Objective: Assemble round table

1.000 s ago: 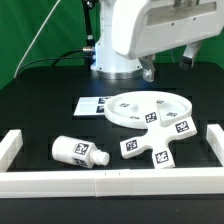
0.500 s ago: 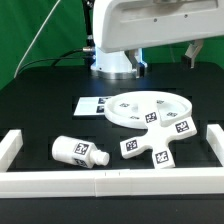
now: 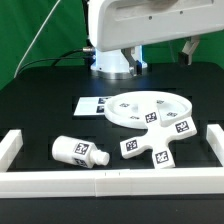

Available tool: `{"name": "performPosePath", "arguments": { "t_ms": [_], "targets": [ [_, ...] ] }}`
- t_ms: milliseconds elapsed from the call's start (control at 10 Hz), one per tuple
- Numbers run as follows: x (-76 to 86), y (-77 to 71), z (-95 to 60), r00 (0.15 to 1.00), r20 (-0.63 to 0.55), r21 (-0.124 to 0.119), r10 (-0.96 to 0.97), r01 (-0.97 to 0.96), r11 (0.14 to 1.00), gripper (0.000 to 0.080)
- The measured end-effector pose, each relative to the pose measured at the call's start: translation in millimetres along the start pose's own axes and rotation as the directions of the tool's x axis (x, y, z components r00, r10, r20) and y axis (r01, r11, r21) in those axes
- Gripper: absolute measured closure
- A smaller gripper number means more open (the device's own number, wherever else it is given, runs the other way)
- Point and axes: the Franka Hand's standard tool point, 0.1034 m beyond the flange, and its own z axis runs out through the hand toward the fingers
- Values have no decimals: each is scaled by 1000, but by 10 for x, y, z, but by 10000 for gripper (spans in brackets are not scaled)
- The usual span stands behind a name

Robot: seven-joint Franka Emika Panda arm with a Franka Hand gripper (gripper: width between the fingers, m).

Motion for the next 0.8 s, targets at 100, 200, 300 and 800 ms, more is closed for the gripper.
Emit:
{"name": "performPosePath", "arguments": {
  "t_ms": [100,200,300,800],
  "targets": [
    [83,55,-4,996,0,22,84,-84,996,150],
    [200,114,52,989,4,46,149,-149,988,150],
    [265,104,158,973,7,58,232,-232,971,150],
    [278,96,429,954,0,70,301,-300,951,150]
  ]
}}
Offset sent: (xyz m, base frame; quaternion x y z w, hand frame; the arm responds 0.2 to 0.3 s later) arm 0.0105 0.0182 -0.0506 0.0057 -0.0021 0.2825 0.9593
